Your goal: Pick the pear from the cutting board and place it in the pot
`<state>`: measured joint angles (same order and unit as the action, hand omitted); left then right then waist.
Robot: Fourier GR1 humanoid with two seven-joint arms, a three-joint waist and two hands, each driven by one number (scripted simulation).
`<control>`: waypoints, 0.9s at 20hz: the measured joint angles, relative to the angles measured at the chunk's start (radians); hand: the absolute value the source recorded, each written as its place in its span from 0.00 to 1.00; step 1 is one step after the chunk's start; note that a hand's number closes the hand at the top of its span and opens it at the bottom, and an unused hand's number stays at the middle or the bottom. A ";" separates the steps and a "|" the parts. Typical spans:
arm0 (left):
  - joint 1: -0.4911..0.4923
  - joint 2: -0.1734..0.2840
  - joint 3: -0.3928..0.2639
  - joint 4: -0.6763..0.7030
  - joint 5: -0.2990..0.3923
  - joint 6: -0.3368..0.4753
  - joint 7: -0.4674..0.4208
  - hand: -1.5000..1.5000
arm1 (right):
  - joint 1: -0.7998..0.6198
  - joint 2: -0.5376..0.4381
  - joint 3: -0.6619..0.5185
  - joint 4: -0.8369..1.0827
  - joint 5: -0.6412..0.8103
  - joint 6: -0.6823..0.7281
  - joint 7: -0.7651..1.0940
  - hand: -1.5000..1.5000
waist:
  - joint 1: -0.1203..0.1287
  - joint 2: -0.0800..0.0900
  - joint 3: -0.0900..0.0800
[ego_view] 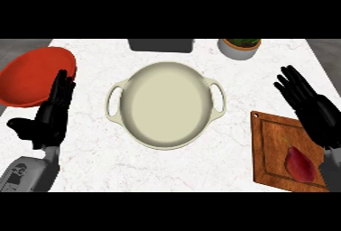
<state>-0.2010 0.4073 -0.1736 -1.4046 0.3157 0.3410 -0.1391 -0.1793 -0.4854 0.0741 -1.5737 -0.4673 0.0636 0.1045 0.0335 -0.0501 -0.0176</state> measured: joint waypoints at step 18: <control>0.029 -0.036 -0.078 -0.144 0.058 -0.007 0.268 0.50 | 0.159 -0.282 -0.198 0.051 0.272 0.435 -0.707 0.00 | -0.054 0.045 0.022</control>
<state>-0.1724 0.3711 -0.2513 -1.5489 0.3741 0.3343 0.1289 -0.0206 -0.7676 -0.1237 -1.5229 -0.1952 0.4983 -0.6028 -0.0205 -0.0054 0.0048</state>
